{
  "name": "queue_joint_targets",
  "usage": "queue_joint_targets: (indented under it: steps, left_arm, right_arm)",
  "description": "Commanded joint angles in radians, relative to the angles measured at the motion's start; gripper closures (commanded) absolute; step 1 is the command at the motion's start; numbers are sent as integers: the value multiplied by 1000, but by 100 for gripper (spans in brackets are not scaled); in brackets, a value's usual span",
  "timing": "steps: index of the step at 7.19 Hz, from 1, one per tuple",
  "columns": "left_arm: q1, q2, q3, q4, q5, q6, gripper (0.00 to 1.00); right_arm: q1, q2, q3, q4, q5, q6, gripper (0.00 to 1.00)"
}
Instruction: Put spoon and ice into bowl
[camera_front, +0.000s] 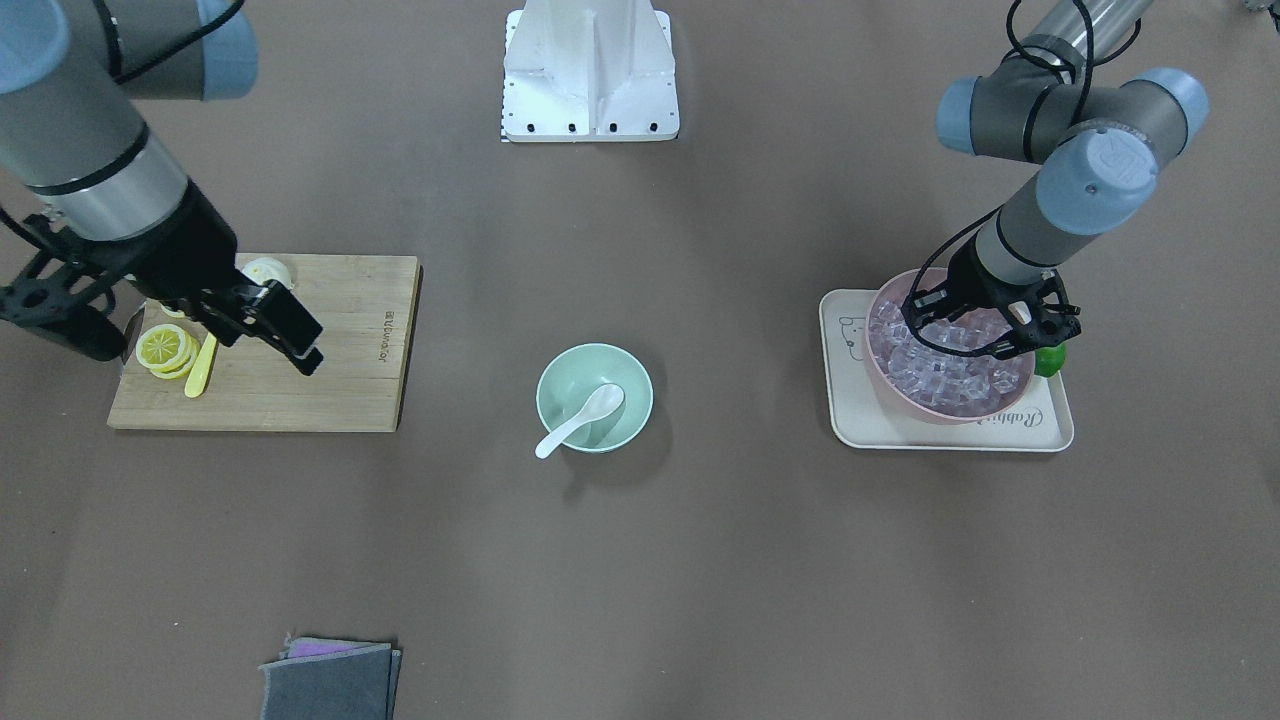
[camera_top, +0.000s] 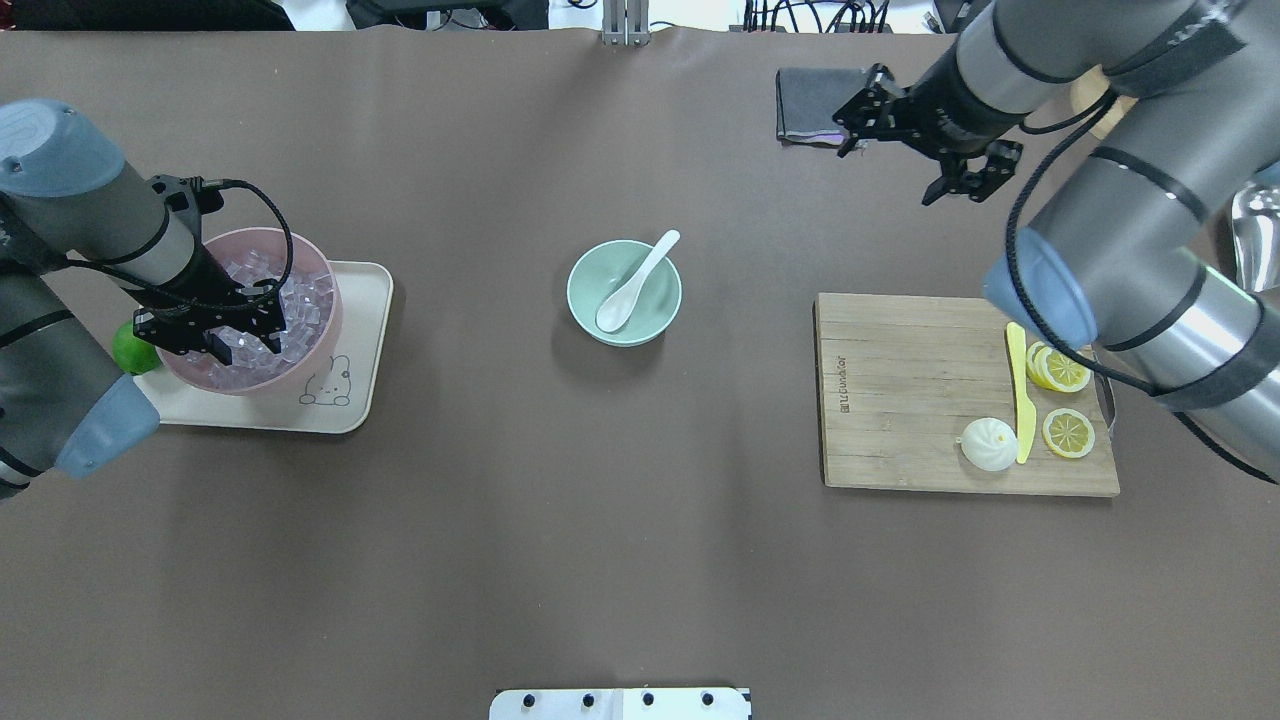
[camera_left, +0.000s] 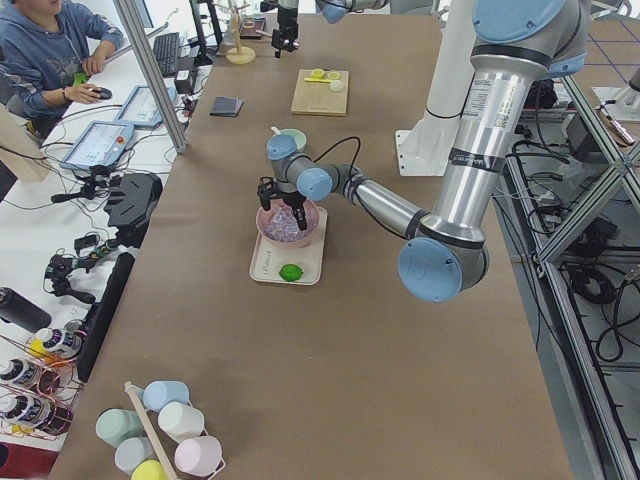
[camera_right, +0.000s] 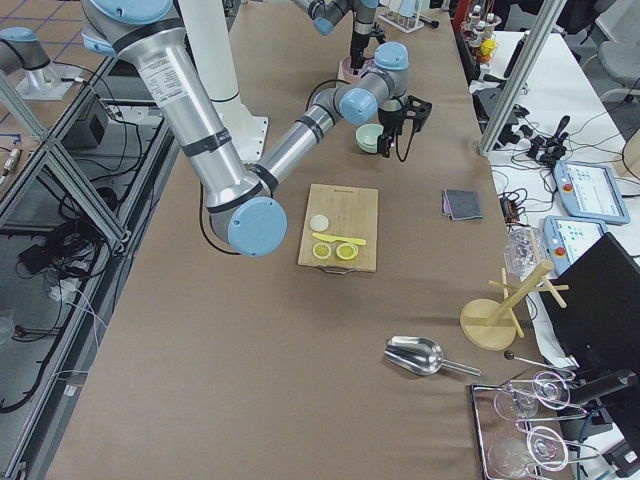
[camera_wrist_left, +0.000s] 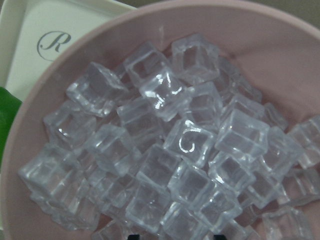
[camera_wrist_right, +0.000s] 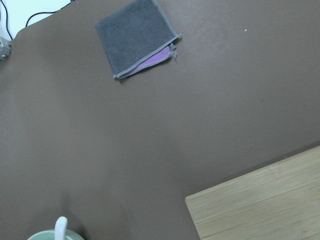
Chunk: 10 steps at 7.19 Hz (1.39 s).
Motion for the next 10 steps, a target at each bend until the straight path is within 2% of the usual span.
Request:
queue_joint_targets:
  steps: [1,4,5,6,7,10]
  left_arm:
    - [-4,-5,4,1,7,0,41]
    - [-5,-7,9,6,30,3,39]
    - [-5,-10,9,6,36,4,50]
    - [-5,-10,9,6,38,4,80]
    - [-5,-11,8,6,37,4,100]
    - [-7,-13,-11,7,33,6,100]
  right_arm:
    - [76,-59,24,-3,68,-91,0]
    - [88,-79,45,-3,68,-91,0]
    - [90,-85,53,-4,70,-91,0]
    - [96,-88,54,-4,70,-93,0]
    - [98,-92,64,-6,73,-91,0]
    - [98,-95,74,-27,73,-91,0]
